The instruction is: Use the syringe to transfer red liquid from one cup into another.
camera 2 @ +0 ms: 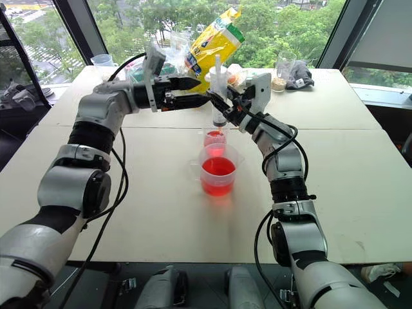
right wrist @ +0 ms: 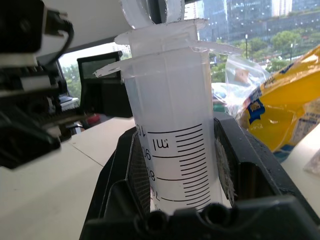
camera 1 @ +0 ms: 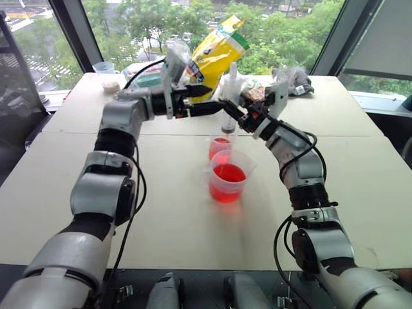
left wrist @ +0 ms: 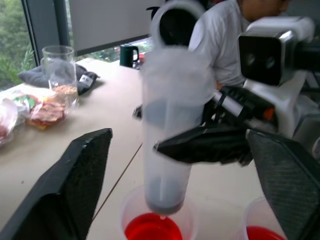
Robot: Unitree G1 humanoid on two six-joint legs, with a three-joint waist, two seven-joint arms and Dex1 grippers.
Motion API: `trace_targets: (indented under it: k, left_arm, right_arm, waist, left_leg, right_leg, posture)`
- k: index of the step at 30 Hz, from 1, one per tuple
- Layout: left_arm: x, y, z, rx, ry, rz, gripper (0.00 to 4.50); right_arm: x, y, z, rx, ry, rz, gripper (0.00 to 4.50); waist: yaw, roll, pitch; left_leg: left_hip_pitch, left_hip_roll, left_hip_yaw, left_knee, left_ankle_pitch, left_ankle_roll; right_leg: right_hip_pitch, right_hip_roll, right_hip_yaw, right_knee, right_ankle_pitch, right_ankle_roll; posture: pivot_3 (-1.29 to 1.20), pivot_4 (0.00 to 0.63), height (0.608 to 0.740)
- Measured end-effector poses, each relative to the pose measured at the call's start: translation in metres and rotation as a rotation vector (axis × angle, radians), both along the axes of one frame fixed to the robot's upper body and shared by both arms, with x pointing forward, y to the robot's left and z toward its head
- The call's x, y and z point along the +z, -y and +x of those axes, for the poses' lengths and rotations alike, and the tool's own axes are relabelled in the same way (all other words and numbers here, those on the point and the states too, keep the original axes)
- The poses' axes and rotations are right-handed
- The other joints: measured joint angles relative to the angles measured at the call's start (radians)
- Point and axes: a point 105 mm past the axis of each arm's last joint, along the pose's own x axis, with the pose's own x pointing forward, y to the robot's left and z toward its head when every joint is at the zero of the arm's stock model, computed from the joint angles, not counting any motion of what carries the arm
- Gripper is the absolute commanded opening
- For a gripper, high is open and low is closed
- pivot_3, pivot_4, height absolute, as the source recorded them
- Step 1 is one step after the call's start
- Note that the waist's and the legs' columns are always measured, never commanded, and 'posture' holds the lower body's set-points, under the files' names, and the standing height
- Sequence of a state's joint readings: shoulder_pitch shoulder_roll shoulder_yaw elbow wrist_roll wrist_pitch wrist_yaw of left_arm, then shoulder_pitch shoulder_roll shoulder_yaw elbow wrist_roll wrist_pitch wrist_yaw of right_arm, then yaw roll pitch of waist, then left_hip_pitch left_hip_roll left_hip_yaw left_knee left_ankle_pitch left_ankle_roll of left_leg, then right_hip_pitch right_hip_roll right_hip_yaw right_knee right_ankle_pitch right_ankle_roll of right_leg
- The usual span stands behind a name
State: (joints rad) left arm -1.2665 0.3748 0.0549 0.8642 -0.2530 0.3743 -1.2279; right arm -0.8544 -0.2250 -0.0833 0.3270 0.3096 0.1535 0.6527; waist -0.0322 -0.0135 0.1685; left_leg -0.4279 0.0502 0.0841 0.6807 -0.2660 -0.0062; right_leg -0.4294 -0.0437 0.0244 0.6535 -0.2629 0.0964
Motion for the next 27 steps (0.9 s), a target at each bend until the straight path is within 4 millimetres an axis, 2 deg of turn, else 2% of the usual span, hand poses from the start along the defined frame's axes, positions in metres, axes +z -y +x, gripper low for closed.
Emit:
trace_targets:
  k: [4,6,7,10,12,15,17,19,21,23,26,27]
  left_arm:
    - [0.021,-0.028,-0.004,0.057,0.079,-0.021,4.48]
    - [0.022,-0.038,-0.011,0.064,0.107,-0.024,4.48]
    - [0.016,-0.041,-0.013,0.068,0.096,-0.019,4.48]
    - [-0.019,-0.046,-0.019,0.070,0.000,-0.006,4.48]
    - [-0.028,-0.046,-0.023,0.065,-0.013,0.004,4.48]
    - [-0.043,-0.042,-0.037,0.026,0.008,0.065,4.48]
    - [-0.055,-0.042,-0.044,0.009,-0.015,0.083,4.48]
    - [-0.060,-0.039,-0.049,-0.014,-0.035,0.082,4.48]
    - [-0.057,-0.034,-0.055,-0.043,-0.033,0.073,4.48]
    - [-0.052,-0.030,-0.060,-0.064,-0.020,0.067,4.48]
    - [-0.057,-0.029,-0.066,-0.078,-0.043,0.057,4.48]
    - [-0.060,-0.028,-0.066,-0.078,-0.064,0.048,4.48]
  right_arm:
    - [0.003,0.000,-0.002,0.004,0.004,0.009,1.41]
    - [0.003,0.000,-0.001,0.000,-0.002,0.013,1.41]
    - [0.003,0.000,-0.001,-0.002,-0.005,0.019,1.41]
    - [0.005,0.004,0.002,-0.015,-0.039,0.054,1.41]
    - [0.012,0.007,0.003,-0.033,-0.057,0.045,1.41]
    - [0.041,0.032,0.015,-0.173,-0.141,-0.047,1.41]
    - [0.066,0.053,0.014,-0.249,-0.180,-0.056,1.41]
    - [0.080,0.068,0.012,-0.293,-0.235,-0.065,1.41]
    - [0.078,0.083,0.010,-0.336,-0.341,-0.095,1.41]
    - [0.063,0.101,0.007,-0.388,-0.463,-0.148,1.41]
    - [0.014,0.129,-0.001,-0.466,-0.674,-0.246,1.41]
    - [-0.009,0.136,-0.005,-0.478,-0.760,-0.274,1.41]
  waist:
    - [-0.007,0.000,0.000]
    - [-0.007,0.000,0.000]
    - [-0.007,0.000,0.000]
    - [-0.007,0.000,0.000]
    - [-0.007,0.000,0.000]
    - [-0.005,0.001,0.000]
    - [-0.003,0.000,0.000]
    - [-0.002,0.000,0.000]
    - [-0.002,0.000,0.000]
    - [-0.001,0.000,0.000]
    - [0.003,0.000,0.000]
    - [0.005,0.000,0.000]
  left_leg:
    - [0.000,0.000,-0.001,0.000,0.000,0.000]
    - [0.000,0.000,-0.001,0.001,0.000,0.000]
    - [0.001,0.000,-0.001,0.001,0.000,0.000]
    - [0.001,0.000,-0.001,0.001,0.000,0.000]
    - [0.000,0.000,-0.002,0.002,0.000,0.000]
    - [0.000,0.000,-0.001,0.002,0.000,0.000]
    - [0.000,0.000,-0.001,0.001,0.000,0.000]
    - [0.000,0.000,-0.001,0.000,0.000,0.000]
    - [0.000,0.000,-0.001,0.000,0.000,0.000]
    - [0.000,0.000,-0.001,0.001,0.000,0.000]
    - [0.000,-0.001,-0.001,0.001,0.000,0.001]
    - [0.000,-0.001,-0.001,0.001,0.000,0.001]
  right_leg:
    - [0.000,-0.002,0.000,0.000,0.000,0.000]
    - [0.001,-0.002,0.000,0.000,0.000,0.000]
    - [0.001,-0.002,0.000,0.001,0.000,0.000]
    - [0.001,-0.002,0.000,0.002,0.000,0.000]
    - [0.000,-0.002,0.000,0.003,0.000,0.000]
    - [-0.001,-0.003,0.001,0.004,0.000,0.000]
    - [-0.001,-0.003,0.000,0.004,0.000,0.000]
    - [-0.001,-0.002,0.000,0.003,0.000,-0.001]
    - [-0.001,-0.003,0.001,0.003,0.000,-0.001]
    - [0.000,-0.003,0.001,0.002,0.000,-0.001]
    - [0.000,-0.003,0.001,0.001,0.000,-0.001]
    - [0.000,-0.002,0.001,0.001,0.000,0.000]
  posture:
    - [0.00,0.150,0.740]
    - [0.00,0.150,0.740]
    - [0.00,0.150,0.740]
    - [0.00,0.150,0.740]
    - [0.00,0.150,0.740]
    - [0.00,0.150,0.740]
    - [0.00,0.150,0.740]
    - [0.00,0.150,0.740]
    - [0.00,0.150,0.740]
    - [0.00,0.150,0.740]
    - [0.00,0.150,0.740]
    - [0.00,0.150,0.740]
